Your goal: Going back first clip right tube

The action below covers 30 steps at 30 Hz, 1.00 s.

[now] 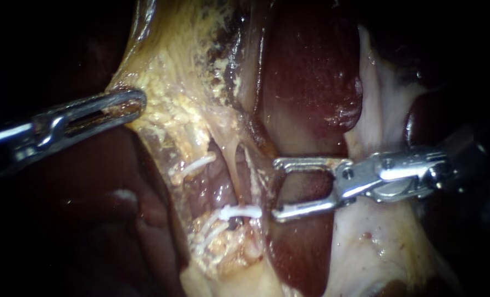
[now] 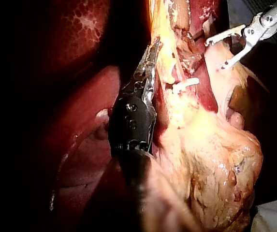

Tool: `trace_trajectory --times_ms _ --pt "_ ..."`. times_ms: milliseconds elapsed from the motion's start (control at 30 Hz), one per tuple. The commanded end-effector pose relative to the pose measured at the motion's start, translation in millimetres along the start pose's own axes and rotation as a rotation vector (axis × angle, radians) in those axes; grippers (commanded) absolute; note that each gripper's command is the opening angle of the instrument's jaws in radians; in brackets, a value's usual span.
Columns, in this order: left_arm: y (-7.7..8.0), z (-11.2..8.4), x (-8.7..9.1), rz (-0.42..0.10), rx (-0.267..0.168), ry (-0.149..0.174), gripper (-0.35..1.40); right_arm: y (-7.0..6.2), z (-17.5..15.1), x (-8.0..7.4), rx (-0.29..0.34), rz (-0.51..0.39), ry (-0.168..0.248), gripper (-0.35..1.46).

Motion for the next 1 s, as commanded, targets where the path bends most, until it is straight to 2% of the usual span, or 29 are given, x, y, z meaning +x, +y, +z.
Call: trace_trajectory --times_ms 33,167,333,433,500,667,800,900,1000 --pt "0.0 0.0 0.0 0.000 -0.001 0.000 -0.35 0.0 -0.3 0.3 -0.004 -0.006 0.007 0.60" --pt "-0.1 0.1 0.0 0.000 0.001 0.001 -0.35 0.0 -1.5 1.2 -0.014 -0.023 0.008 0.60" --pt "-0.3 0.6 0.5 0.001 0.006 0.001 -0.35 0.0 -1.6 1.4 -0.016 -0.051 0.010 0.60" --pt "-0.5 1.9 1.7 0.006 0.024 0.003 -0.35 0.0 -1.8 1.3 -0.018 -0.075 0.010 0.60" --pt "-0.8 3.3 2.8 0.012 0.032 0.017 -0.35 0.0 -2.0 1.2 -0.017 -0.081 0.010 0.60" --pt "-1.7 8.0 4.9 0.021 0.049 0.050 -0.35 0.0 -2.4 1.1 -0.006 -0.093 0.012 0.60" --pt "-2.3 11.0 5.6 0.026 0.056 0.062 -0.35 -0.1 -2.6 1.1 0.001 -0.099 0.014 0.60" --pt "-2.5 11.8 5.6 0.028 0.059 0.063 -0.35 -0.1 -2.8 1.1 0.002 -0.099 0.014 0.60" --pt "-2.5 11.7 5.6 0.028 0.060 0.063 -0.35 -0.1 -2.8 1.1 0.002 -0.099 0.014 0.60"
